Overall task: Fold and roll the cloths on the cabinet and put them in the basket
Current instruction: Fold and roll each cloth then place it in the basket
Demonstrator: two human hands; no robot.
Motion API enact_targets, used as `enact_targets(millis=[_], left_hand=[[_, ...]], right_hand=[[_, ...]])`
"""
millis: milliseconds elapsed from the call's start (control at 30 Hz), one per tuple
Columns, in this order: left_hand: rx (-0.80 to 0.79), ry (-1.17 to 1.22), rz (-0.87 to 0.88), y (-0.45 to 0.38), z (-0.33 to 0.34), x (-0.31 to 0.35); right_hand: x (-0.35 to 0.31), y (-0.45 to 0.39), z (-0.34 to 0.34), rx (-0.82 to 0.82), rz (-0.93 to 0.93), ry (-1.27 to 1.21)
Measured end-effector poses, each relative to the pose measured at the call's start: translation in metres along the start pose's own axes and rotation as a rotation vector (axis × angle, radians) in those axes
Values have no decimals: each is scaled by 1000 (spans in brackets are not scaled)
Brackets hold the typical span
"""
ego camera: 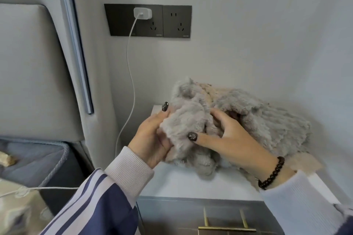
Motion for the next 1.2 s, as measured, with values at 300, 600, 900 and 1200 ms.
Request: enact_targets(millis=[300, 600, 900, 1200], left_hand=[[-3, -595, 189, 14, 13, -24], [-44, -344, -44, 47, 5, 2], [-119, -537, -335, 74, -10, -9], [-34, -812, -348, 52, -20, 22]], right_hand=[[7, 8, -9, 258, 92, -36], [12, 43, -29, 39, 347, -550], [42, 60, -5, -134, 602, -680], [40, 56, -37, 151, 608, -294]])
Point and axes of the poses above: each hand's wrist, its own y-axis away from the middle knuckle, its own z-axis out of the palm, x = y × z, the point moved 2 cm from there along -y, towards the middle knuckle, and after that the axes turned 4 degrees about y, right-handed, at the moved point
